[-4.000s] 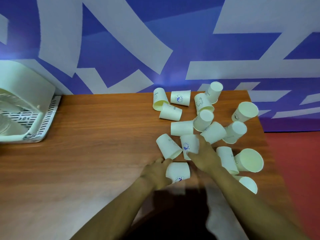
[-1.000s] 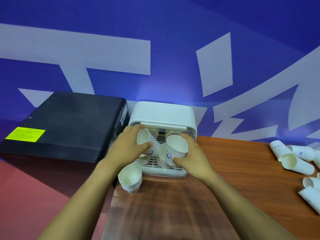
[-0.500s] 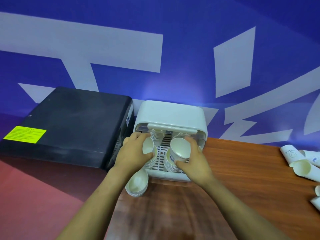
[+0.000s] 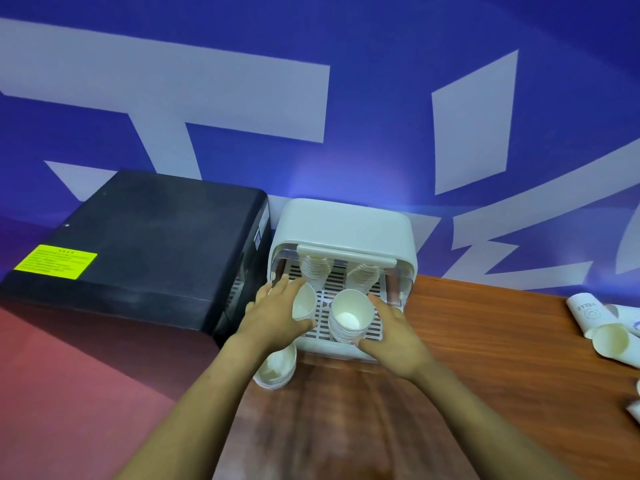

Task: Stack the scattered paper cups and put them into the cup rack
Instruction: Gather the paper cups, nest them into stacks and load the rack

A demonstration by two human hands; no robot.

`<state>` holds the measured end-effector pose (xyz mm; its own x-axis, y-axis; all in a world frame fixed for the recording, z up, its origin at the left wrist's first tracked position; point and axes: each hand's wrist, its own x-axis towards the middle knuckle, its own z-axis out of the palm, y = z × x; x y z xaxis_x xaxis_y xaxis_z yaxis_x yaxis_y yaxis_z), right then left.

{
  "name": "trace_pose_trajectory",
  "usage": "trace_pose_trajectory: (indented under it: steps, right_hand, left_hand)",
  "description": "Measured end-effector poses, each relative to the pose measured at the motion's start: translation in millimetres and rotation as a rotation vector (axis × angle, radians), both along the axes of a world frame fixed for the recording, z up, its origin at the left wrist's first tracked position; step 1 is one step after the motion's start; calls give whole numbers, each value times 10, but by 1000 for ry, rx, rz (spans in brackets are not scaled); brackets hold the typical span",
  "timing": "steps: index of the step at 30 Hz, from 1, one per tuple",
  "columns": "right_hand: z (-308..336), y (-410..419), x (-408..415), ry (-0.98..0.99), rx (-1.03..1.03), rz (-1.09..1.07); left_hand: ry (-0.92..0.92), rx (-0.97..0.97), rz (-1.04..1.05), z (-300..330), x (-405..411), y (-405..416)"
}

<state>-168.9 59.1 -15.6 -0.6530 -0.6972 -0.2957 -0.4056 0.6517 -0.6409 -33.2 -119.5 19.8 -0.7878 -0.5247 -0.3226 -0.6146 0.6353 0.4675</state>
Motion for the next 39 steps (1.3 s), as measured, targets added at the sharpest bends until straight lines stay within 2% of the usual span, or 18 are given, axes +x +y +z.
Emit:
trace_pose_trajectory:
  steps: [10, 21, 26, 35, 39]
  right_hand:
    - [168, 368, 39, 3, -1, -20]
    - [429, 1040, 55, 38, -105, -33]
    - [499, 1734, -191, 39, -130, -45]
    - [490, 3477, -797, 0, -78, -145]
    - [414, 4038, -943, -60, -26, -186]
  left_hand:
    - [121, -37, -46, 331, 182, 273]
    - [275, -71, -101, 647, 214, 908]
    - [312, -117, -115, 678, -52, 1461]
    - [330, -70, -173, 573, -848, 3107]
    - [259, -13, -192, 478, -989, 3676]
